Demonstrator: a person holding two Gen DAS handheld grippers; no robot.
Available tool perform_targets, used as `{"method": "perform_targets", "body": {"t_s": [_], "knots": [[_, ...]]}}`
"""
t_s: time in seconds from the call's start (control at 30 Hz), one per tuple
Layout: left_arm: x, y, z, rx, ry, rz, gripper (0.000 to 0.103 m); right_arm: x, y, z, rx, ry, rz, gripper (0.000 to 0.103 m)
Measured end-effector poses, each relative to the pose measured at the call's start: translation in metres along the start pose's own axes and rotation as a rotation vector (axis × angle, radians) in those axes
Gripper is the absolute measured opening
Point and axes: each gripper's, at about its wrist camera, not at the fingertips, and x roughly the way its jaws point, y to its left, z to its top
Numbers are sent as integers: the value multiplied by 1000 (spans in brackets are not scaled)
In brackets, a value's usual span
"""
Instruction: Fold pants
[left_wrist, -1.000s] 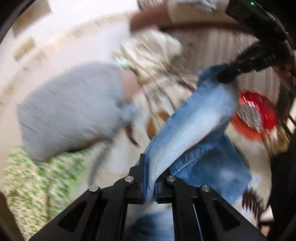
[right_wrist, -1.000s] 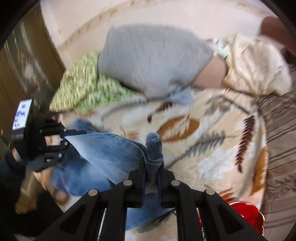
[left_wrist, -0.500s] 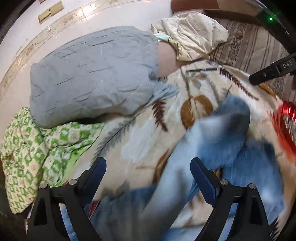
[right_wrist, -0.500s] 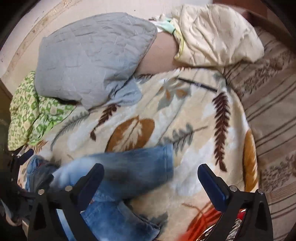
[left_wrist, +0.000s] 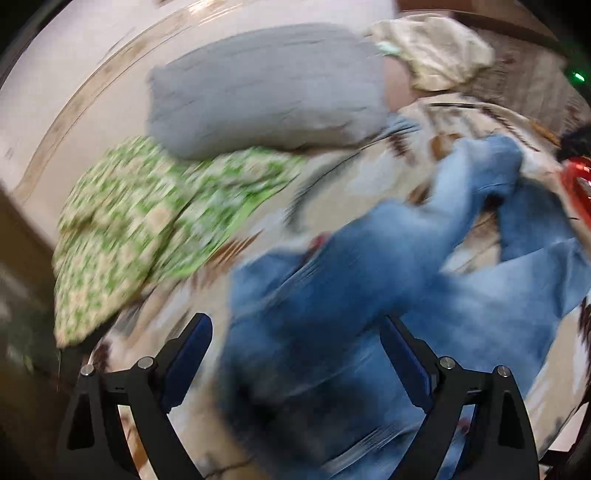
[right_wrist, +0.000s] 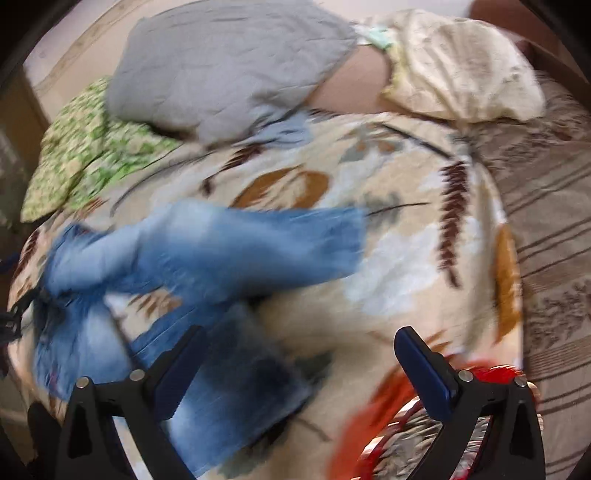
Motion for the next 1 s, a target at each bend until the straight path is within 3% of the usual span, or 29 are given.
{"method": "perform_targets", "body": {"t_s": [0.13, 0.37, 0.53, 0.73, 0.77, 0.8, 0.83, 0.9, 1.0], "knots": [[13, 50, -19, -137, 70, -18, 92, 2, 52, 0, -129, -14, 92, 102], [48, 84, -2, -339, 123, -188, 92, 2, 170, 7, -369, -55, 238, 102], [81, 74, 17, -348, 171, -199, 92, 17, 258, 11, -523, -88, 293, 102], [112, 71, 7, -392, 203, -238, 91, 61, 307, 30, -473, -67, 311, 99], [118, 71, 3, -405, 203, -273, 85, 74, 311, 33, -451, -44, 296, 94], [121, 70, 2, -412, 205, -314, 40, 88, 313, 36, -435, -7, 283, 74], [127, 68, 1, -416, 224, -378, 20, 101, 313, 38, -428, 39, 279, 55], [124, 63, 4, -370, 214, -359, 17, 117, 316, 37, -427, 79, 273, 41], [105, 78, 14, -372, 139, -348, 15, 106, 322, 38, -471, 27, 261, 33]]}}
